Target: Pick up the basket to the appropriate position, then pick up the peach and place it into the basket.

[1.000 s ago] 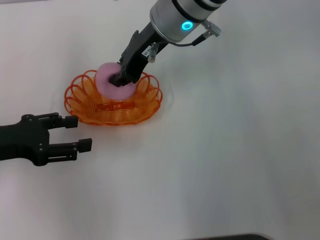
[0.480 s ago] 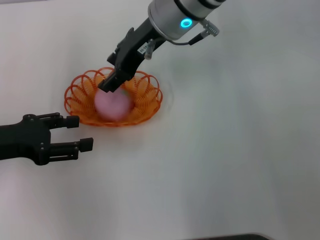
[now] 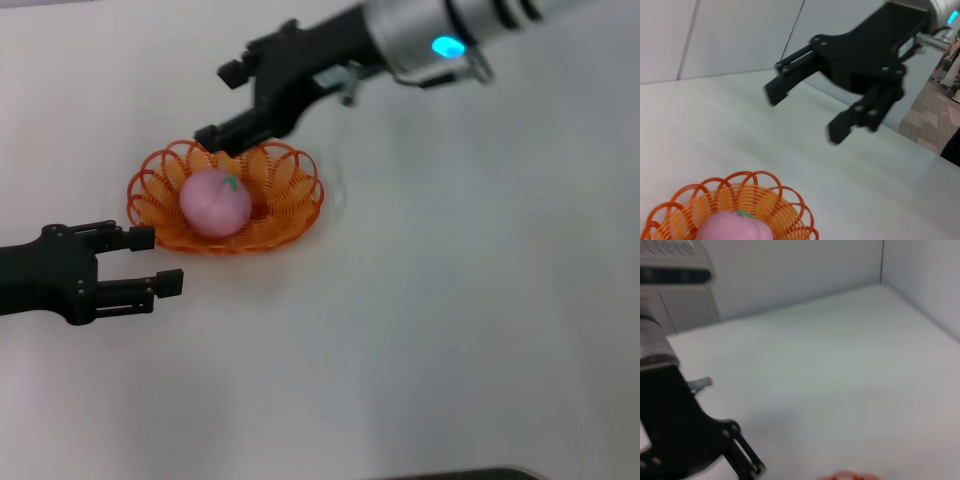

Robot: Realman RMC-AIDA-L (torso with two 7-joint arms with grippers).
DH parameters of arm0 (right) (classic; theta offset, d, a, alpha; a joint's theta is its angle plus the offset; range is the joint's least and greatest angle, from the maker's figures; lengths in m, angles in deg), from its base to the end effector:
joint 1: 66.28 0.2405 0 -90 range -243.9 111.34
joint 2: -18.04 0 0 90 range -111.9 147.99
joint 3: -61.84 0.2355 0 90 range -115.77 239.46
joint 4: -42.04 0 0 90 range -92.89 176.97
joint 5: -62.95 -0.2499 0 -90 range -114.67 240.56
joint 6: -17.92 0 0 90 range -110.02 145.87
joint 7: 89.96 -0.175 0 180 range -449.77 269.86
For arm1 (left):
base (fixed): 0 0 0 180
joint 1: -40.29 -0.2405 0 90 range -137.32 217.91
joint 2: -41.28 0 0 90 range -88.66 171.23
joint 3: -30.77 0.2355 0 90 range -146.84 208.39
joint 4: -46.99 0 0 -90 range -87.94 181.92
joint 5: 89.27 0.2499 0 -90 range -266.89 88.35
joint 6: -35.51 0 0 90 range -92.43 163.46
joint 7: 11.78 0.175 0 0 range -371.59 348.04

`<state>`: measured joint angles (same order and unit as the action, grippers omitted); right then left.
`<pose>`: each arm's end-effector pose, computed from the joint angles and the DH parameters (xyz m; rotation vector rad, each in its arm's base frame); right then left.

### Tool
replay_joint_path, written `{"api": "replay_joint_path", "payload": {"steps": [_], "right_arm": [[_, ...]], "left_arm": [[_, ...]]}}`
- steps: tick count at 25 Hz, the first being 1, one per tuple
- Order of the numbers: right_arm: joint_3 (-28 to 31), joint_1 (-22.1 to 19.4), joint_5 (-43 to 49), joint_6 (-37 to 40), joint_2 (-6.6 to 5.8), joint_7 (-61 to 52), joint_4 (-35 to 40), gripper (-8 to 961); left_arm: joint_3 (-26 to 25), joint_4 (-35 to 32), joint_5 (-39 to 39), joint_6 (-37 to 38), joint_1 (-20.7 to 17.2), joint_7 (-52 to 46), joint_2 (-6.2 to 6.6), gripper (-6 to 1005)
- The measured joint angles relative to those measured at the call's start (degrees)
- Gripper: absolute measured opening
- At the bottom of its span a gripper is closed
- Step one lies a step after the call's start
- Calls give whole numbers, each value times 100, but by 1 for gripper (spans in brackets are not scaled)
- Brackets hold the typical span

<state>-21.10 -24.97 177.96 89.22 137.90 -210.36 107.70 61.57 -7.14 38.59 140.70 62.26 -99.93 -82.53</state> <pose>0.0570 0.4049 -0.0740 -2.9416 0.3804 0.2470 -0.2866 0.2969 0.0141 -2.7952 -0.8540 -0.6094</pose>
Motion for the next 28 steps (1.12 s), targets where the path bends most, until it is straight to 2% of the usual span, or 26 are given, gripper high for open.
{"api": "replay_joint_path", "payload": {"steps": [5,9,12,15,19,23,28], "right_arm": [[115,-1152,-1112,14,-21,1176,236,841],[325,-1910,-1995,112,-20,2340,-188,839],[596,-2243,-2407,399,-22,3222,-747,839],[1216,-2359,-2437,898,-30,3990,-1459,839],[1878,-2376,-2245,1264,-89,4453,-2032,839],[2298,-2381,-1890,1442,-104,4511,-2154,838],[2419,-2381,-1748,1477,-61,4518,-2160,838]], "left_arm": [[-119,1,-52,-8,-2,2,5,782],[-198,45,-89,-52,-9,26,0,782],[-222,73,-150,-61,-30,35,-1,782],[-231,90,-211,-101,-72,60,-6,782],[-239,153,-227,-167,-89,121,-11,782],[-261,165,-227,-169,-88,133,2,782],[-267,166,-196,-178,-88,139,5,782]]}}
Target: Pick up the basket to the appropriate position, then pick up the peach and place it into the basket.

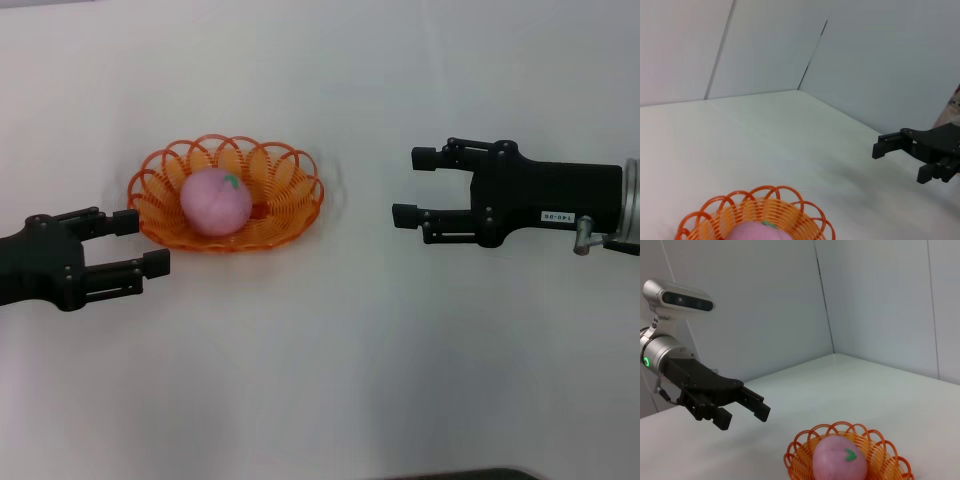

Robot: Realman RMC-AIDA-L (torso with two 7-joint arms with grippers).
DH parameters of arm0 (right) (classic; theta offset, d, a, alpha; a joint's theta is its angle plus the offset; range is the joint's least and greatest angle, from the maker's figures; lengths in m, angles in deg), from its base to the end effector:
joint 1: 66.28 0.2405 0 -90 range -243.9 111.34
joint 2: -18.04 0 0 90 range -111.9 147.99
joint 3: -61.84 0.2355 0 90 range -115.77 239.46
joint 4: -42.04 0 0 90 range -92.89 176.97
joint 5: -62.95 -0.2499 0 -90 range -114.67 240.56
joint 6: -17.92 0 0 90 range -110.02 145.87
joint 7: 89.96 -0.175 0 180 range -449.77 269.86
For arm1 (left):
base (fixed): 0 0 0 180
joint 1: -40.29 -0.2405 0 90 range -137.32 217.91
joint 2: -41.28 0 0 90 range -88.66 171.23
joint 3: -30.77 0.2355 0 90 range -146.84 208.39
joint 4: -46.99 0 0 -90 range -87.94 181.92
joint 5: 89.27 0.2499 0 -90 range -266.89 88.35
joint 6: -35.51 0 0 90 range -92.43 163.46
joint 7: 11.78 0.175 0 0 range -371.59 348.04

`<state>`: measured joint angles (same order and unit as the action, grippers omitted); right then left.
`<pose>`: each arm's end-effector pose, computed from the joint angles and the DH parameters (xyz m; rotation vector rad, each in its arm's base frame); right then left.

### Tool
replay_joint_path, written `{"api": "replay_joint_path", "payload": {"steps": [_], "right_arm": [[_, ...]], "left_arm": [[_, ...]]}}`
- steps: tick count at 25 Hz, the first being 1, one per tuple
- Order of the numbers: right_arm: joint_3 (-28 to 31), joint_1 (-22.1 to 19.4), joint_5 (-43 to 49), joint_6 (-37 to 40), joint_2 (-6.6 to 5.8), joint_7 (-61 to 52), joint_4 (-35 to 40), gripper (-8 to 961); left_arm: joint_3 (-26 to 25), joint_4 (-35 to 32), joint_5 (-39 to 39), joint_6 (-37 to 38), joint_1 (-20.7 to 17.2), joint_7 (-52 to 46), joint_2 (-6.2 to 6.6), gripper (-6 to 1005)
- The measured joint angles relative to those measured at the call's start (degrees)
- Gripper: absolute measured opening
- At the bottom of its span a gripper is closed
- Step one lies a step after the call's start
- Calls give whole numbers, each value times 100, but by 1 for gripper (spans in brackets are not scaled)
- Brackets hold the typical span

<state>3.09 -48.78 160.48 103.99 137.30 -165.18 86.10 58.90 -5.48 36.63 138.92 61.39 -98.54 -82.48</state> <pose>0.2673 0.3269 -0.0285 -2.7061 0.5522 0.7475 -0.2957 0.2976 0.0179 -2.7048 -0.8695 -0.6698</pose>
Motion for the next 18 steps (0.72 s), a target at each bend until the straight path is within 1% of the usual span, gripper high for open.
{"api": "replay_joint_path", "payload": {"steps": [18], "right_arm": [[-15,50,-1,-1,10,-35,-29,839]], "left_arm": [[26,4,-17,38,-9,2,-6,782]]}}
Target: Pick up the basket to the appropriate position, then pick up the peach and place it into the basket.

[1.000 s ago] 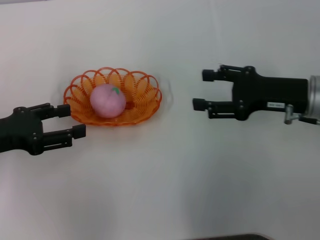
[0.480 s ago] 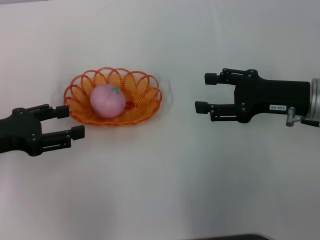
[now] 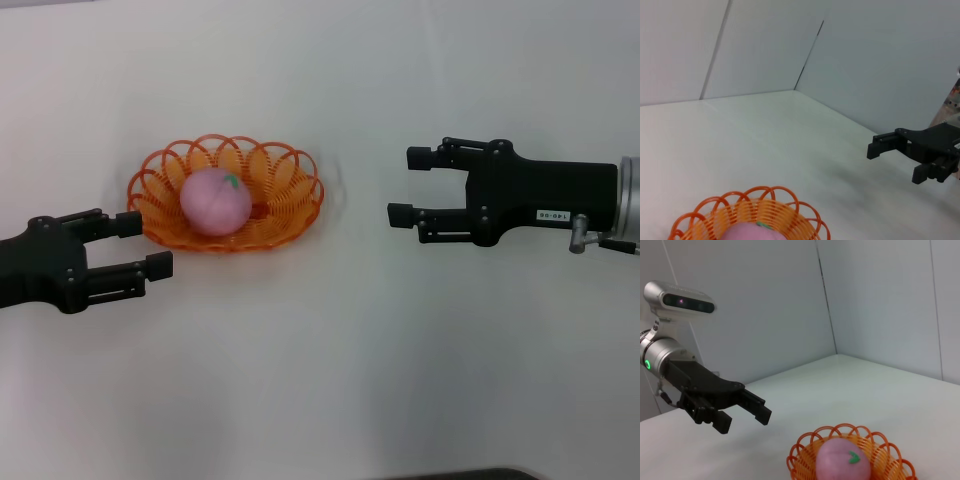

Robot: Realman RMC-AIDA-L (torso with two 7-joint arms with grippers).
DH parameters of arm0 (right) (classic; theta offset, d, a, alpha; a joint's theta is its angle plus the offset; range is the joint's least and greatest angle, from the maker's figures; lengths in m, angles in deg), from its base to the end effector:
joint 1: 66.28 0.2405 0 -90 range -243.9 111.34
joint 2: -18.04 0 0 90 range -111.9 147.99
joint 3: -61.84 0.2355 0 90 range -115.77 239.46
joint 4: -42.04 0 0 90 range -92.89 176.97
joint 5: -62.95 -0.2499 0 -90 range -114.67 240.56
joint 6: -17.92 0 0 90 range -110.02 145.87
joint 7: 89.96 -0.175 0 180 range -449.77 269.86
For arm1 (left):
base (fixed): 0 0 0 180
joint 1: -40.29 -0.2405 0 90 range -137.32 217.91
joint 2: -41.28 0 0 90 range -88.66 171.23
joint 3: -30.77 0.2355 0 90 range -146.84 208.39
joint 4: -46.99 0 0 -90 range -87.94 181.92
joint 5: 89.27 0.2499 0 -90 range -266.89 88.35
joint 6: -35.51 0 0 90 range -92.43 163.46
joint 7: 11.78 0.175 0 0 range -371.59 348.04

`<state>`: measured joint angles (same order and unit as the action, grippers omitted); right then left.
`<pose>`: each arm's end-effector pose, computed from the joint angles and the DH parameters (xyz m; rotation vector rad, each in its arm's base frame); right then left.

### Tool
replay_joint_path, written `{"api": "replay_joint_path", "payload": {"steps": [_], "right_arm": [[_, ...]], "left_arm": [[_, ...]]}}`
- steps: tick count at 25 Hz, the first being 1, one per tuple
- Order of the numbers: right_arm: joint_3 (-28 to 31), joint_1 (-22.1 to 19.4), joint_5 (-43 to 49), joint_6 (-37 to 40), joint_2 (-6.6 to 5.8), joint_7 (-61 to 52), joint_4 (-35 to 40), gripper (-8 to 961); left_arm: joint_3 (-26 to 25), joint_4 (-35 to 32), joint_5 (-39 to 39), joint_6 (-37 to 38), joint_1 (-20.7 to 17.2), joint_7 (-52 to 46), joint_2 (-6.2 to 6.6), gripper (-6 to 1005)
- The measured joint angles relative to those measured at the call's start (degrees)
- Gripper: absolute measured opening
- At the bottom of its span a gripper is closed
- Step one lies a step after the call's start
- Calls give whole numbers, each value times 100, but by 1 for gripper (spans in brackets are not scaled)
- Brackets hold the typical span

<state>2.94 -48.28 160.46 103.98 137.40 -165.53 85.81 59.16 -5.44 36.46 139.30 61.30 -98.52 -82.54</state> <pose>0.2644 0.3282 -0.0305 -2.7126 0.5561 0.7544 -0.2945 0.2963 0.0169 -2.7131 -0.8682 -0.6770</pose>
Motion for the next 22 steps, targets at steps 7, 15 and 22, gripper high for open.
{"api": "replay_joint_path", "payload": {"steps": [7,15,22], "right_arm": [[-27,25,-5,5,0,2,-15,839],[-28,61,-5,0,0,8,-70,838],[-27,82,-5,9,0,7,-79,839]], "left_arm": [[16,-2,-8,2,2,0,-10,782],[18,-4,-11,6,15,-4,-10,782],[18,-4,-14,10,18,-8,-10,782]]}}
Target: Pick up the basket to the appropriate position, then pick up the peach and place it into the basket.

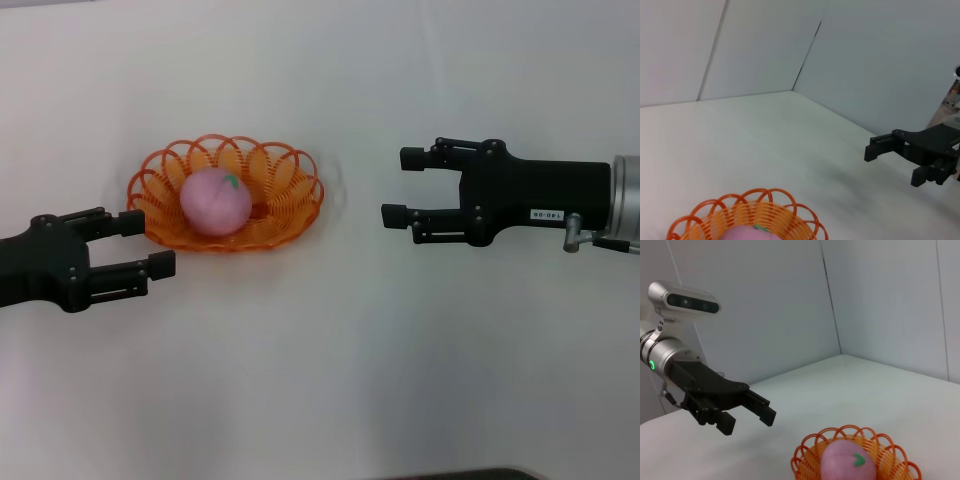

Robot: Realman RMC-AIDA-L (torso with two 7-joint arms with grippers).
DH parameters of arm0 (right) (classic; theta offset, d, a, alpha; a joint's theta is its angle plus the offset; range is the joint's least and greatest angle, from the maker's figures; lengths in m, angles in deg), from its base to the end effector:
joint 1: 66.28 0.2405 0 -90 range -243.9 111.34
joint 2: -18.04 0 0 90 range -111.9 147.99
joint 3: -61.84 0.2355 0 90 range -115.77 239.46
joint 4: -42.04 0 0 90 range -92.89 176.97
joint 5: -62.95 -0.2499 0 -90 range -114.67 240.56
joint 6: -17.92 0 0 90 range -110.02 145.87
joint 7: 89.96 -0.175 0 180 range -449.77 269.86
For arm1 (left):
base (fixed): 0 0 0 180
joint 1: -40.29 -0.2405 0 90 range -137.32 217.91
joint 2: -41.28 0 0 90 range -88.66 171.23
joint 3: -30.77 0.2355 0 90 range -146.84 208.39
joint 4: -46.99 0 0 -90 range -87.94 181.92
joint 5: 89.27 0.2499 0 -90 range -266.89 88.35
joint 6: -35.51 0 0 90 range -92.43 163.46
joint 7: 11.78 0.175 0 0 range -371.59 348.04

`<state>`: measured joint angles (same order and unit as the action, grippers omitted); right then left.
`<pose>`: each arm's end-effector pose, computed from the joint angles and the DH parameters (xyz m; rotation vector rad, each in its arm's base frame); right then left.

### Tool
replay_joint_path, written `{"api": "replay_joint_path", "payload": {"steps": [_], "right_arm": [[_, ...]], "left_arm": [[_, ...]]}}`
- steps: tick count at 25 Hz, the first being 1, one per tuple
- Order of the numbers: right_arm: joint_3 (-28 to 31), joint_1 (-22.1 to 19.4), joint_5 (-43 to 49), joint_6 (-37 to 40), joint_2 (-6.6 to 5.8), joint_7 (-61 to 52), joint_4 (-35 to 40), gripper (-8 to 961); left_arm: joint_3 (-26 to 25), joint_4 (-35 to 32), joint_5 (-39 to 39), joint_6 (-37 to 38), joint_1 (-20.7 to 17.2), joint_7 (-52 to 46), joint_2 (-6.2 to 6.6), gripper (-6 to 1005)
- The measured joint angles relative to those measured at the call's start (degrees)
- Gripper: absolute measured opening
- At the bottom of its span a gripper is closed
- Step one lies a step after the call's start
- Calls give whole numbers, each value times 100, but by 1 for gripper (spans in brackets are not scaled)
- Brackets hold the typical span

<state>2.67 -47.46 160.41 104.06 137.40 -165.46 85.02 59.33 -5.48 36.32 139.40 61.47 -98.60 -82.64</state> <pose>0.2610 0.3295 -0.0337 -2.7259 0.5525 0.7619 -0.2924 0.2971 0.0161 -2.7181 -0.8637 -0.6821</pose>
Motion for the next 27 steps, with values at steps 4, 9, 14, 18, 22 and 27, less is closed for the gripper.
{"api": "replay_joint_path", "payload": {"steps": [4,9,14,18,22,27], "right_arm": [[10,-27,0,49,-17,0,0,839],[77,-159,0,143,-89,-1,0,839],[135,-218,0,170,-114,-3,0,839],[135,-221,64,172,-108,-4,0,839],[135,-218,136,168,-95,-5,0,839],[134,-219,141,160,-76,-7,0,839]], "left_arm": [[-1,0,1,0,0,-6,1,782],[-18,0,-1,8,-10,-6,5,782],[-15,0,-1,9,-8,-6,8,782],[-10,0,-1,9,-6,-8,9,782],[-8,0,-1,9,-11,-9,8,782],[1,0,0,9,-16,-8,1,782]]}}
